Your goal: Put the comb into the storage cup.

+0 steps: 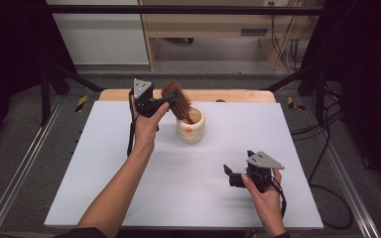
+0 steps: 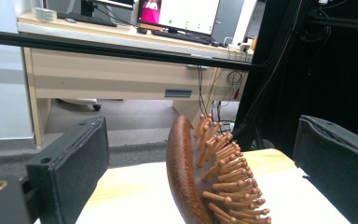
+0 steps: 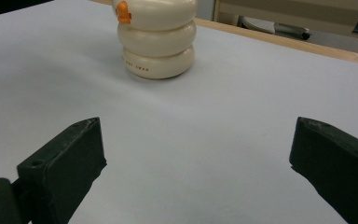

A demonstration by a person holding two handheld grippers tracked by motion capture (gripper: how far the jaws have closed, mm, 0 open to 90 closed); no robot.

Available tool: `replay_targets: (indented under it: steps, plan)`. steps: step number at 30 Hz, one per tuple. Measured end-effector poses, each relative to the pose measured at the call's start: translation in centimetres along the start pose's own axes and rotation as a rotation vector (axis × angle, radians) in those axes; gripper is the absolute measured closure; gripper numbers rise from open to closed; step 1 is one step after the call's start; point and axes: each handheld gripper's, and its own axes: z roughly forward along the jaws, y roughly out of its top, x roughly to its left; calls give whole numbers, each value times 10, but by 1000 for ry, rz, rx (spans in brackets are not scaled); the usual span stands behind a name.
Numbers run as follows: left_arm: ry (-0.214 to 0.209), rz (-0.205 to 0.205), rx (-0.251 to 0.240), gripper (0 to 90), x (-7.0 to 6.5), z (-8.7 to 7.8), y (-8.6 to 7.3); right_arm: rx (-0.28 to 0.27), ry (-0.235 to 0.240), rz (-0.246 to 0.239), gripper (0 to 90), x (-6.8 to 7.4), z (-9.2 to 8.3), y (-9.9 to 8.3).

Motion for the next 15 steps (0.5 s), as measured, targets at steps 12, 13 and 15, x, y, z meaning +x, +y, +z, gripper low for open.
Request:
replay_targets:
  steps: [12, 13, 15]
  plan:
    - [-7, 37, -24, 36, -2, -4, 4, -4, -2, 0, 35, 0, 0, 0]
    - [-8, 38, -24, 36, -2, -4, 4, -4, -1, 0, 35, 0, 0, 0]
    - [-7, 42, -25, 36, -2, -5, 5, -4, -2, -1, 35, 0, -1, 0]
